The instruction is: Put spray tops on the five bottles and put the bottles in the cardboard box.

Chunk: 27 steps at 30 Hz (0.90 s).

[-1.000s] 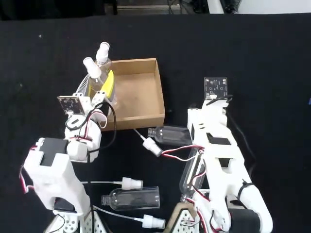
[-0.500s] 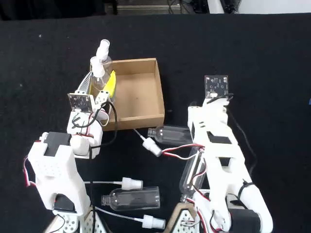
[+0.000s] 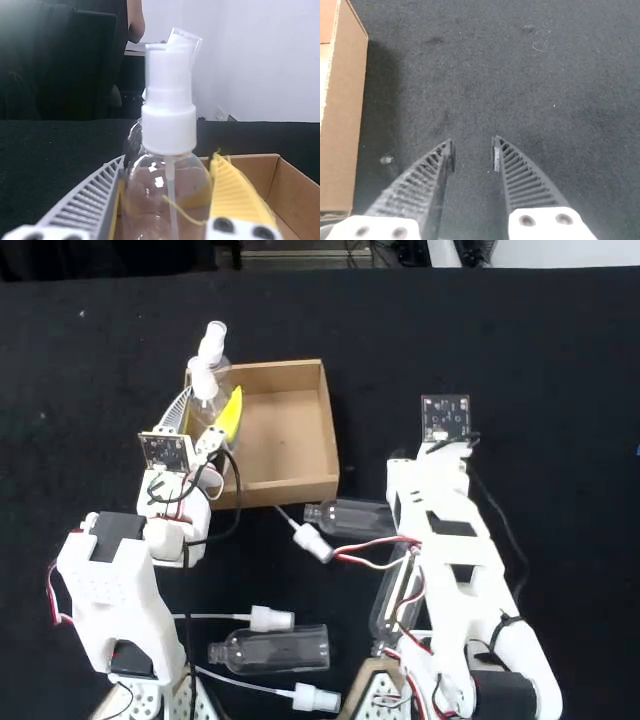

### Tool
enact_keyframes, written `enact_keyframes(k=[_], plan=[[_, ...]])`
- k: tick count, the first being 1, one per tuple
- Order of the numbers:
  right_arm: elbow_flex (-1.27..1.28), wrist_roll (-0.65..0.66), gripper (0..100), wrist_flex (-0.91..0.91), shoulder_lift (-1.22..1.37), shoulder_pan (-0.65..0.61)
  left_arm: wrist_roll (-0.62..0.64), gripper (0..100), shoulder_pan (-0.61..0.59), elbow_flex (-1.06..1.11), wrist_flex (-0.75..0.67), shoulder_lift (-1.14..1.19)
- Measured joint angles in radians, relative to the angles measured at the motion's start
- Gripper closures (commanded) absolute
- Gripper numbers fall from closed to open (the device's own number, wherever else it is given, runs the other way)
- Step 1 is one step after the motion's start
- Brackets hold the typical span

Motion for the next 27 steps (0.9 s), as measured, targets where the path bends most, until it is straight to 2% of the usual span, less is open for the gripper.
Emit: enact_keyframes(k=[11,17,27], plan=[[0.0,0.0,89.9,0.0,0.0,0.0,-0.002,75,0.0,0.002,0.0,0.0],[0.0,0.0,89.9,0.0,0.0,0.0,-0.009,75,0.003,0.04,-0.087,0.0],[0.0,0.0,89.9,0.0,0.0,0.0,-0.011,75,0.003,0.043,-0.1,0.0]])
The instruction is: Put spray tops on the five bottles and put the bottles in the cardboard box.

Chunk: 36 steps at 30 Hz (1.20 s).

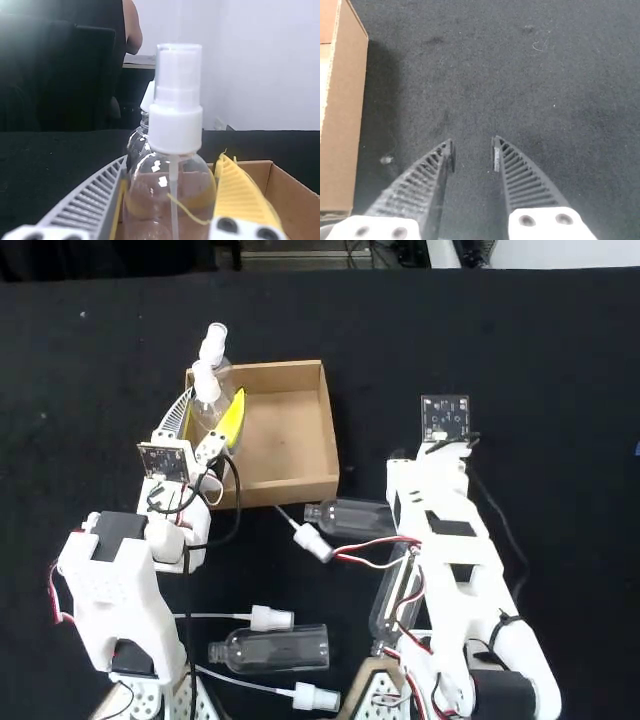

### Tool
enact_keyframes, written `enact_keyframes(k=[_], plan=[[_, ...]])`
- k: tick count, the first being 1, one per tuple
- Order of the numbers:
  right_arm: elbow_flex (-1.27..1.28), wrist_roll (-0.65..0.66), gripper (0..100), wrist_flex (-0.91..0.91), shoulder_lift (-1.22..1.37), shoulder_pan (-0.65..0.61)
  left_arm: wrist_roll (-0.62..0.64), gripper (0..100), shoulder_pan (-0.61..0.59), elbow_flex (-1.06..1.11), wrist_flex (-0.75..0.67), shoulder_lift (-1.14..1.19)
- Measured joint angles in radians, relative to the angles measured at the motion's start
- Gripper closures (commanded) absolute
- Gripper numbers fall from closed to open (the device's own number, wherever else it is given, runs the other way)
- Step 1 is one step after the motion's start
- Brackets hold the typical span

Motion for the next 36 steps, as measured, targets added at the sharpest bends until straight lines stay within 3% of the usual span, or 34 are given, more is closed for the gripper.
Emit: enact_keyframes(k=[36], plan=[[0.0,0.0,89.9,0.0,0.0,0.0,0.0,75,0.0,-0.048,0.054,0.017]])
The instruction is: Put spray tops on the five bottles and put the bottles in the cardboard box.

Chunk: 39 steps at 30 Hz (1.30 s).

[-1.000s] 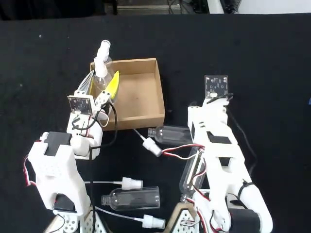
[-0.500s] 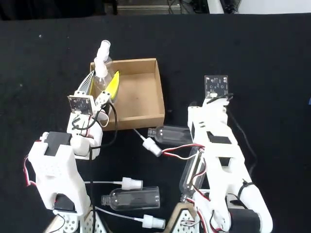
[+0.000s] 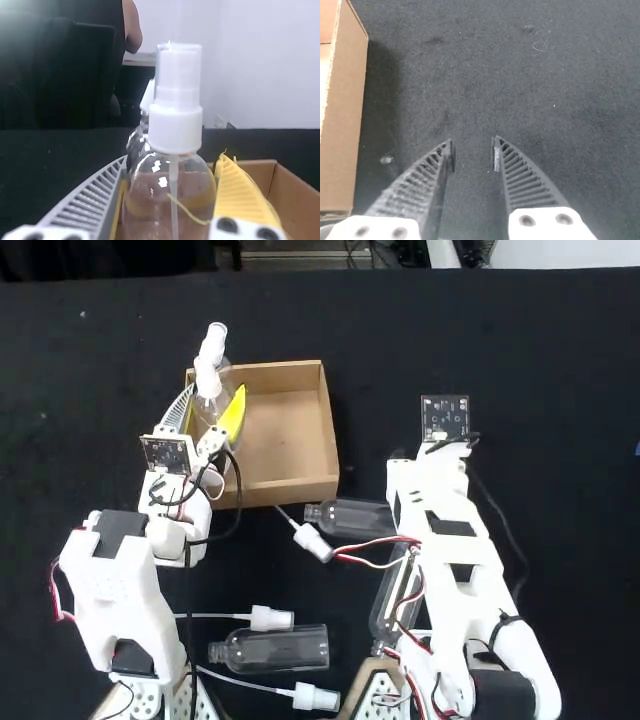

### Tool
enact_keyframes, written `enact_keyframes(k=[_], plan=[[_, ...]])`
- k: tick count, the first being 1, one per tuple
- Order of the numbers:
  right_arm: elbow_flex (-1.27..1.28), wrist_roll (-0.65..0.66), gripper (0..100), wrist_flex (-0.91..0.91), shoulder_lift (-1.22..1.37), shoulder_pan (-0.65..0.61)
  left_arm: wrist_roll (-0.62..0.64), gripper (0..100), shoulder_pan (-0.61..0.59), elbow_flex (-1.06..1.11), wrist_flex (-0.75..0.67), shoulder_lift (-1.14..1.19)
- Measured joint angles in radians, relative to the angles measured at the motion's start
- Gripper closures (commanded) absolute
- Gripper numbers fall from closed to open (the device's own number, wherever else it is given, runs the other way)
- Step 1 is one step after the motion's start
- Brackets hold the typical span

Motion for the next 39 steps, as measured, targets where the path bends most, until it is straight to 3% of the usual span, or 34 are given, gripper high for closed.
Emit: enact_keyframes(k=[11,39], plan=[[0.0,0.0,89.9,0.0,0.0,0.0,0.0,75,-0.002,-0.054,-0.072,0.107],[0.0,0.0,89.9,0.0,0.0,0.0,0.0,75,-0.003,-0.054,-0.075,0.112]])
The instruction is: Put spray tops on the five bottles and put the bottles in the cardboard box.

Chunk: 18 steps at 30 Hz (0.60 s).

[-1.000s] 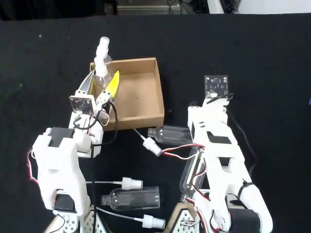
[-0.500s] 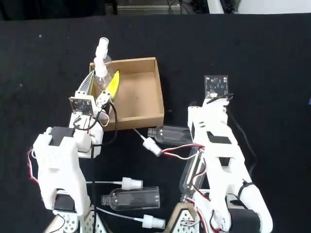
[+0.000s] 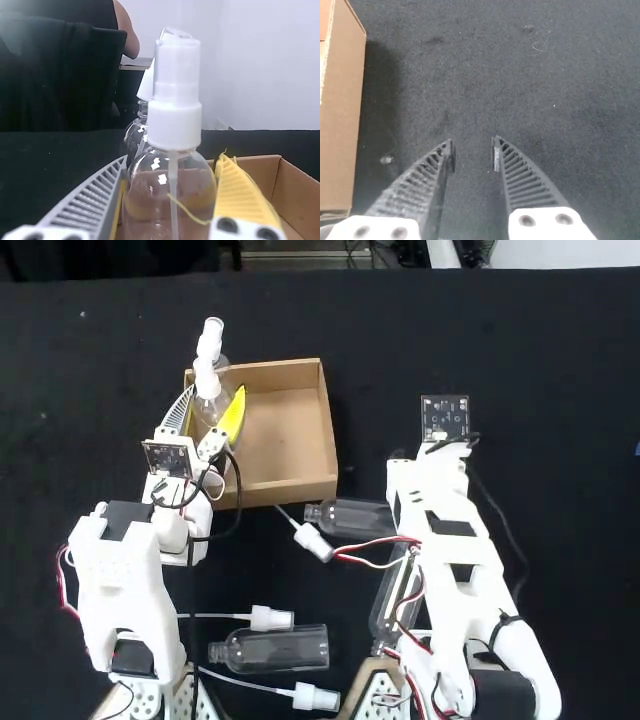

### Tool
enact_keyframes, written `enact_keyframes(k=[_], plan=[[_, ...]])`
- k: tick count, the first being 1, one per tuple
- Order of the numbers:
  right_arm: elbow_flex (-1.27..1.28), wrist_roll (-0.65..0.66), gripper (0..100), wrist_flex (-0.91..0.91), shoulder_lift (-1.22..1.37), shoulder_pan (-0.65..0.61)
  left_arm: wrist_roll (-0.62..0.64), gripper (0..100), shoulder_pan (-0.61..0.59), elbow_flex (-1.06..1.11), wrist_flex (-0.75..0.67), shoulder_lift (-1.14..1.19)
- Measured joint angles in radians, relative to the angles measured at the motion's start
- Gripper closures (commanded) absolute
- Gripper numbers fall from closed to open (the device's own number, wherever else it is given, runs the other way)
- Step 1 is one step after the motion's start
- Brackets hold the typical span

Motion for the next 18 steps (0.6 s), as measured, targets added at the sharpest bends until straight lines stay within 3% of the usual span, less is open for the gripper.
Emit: enact_keyframes(k=[15,18], plan=[[0.0,0.0,89.9,0.0,0.0,0.015,0.0,75,0.0,0.0,0.0,0.0],[0.0,0.0,89.9,0.0,0.0,0.021,0.0,70,0.0,0.0,0.0,0.0]])
